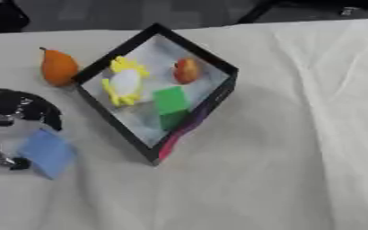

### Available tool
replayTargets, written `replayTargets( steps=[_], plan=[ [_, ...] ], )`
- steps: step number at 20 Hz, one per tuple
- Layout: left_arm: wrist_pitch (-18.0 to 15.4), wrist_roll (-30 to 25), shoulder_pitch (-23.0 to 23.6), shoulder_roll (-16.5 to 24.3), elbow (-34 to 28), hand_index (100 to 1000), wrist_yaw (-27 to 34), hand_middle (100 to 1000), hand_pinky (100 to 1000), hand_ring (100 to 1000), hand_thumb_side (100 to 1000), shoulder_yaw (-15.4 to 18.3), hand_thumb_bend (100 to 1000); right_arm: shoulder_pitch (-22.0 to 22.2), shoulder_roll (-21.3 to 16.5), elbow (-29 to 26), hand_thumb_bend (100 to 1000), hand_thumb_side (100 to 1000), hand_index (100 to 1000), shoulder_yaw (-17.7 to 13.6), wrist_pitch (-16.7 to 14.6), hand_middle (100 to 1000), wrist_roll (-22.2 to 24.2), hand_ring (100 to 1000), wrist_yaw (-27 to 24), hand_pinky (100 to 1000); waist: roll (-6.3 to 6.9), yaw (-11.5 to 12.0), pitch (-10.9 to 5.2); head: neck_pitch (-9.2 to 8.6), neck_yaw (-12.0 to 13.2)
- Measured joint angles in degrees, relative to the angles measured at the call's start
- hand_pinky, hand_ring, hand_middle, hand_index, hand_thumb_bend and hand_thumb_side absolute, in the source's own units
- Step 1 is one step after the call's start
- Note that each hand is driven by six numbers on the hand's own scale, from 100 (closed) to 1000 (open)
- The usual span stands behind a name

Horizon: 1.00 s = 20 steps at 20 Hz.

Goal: Pick up objects on the table and place them in the box.

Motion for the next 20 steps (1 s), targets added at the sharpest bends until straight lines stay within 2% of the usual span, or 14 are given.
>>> replayTargets(
  steps=[3, 4, 6, 11, 15, 20],
  plan=[
    [-0.01, 0.01, 0.0, 0.0, -0.92, 774, 1.46, 609, 884, 834, 243, 0.19, 385, 0.0, 0.0, 0.01, 100, 543, 789, 0.0, 0.05, 572, 0.05, 637, 0.0, 944, 0.0, 0.0, 0.0, 0.0, 0.0],
    [-0.09, 0.09, 0.0, 0.0, -1.46, 729, 2.24, 563, 862, 799, 246, 0.59, 373, 0.0, 0.0, 0.02, 100, 543, 789, 0.0, 0.07, 572, 0.07, 637, 0.0, 944, 0.0, 0.01, 0.0, 0.0, -0.01],
    [-0.64, 0.64, 0.17, 0.12, -2.94, 695, 4.51, 529, 844, 773, 247, 1.95, 364, 0.0, 0.0, 0.03, 100, 543, 789, 0.0, 0.07, 572, 0.07, 637, 0.0, 944, 0.0, 0.07, 0.0, 0.0, -0.06],
    [-3.58, 3.58, 0.04, 2.18, -6.97, 679, 11.13, 519, 827, 758, 237, 7.13, 383, 0.01, 0.0, 0.05, 100, 542, 789, -0.03, -0.03, 573, -0.04, 638, 0.0, 944, 0.0, 0.45, 0.0, 0.01, -0.52],
    [-5.86, 5.86, -4.61, 2.97, -7.5, 663, 16.17, 504, 814, 746, 221, 9.99, 392, -0.11, 0.0, 0.05, 100, 539, 790, -0.05, -0.15, 573, -0.18, 639, -0.06, 944, 0.2, 0.66, 0.0, 0.02, -0.81],
    [-6.32, 6.32, -11.46, 1.96, -4.53, 658, 19.7, 499, 805, 735, 213, 9.79, 408, -1.05, -0.02, 0.03, 100, 538, 790, 0.03, -0.13, 573, -0.15, 639, -0.27, 944, 0.2, 0.55, 0.0, 0.01, -1.07]
  ],
)
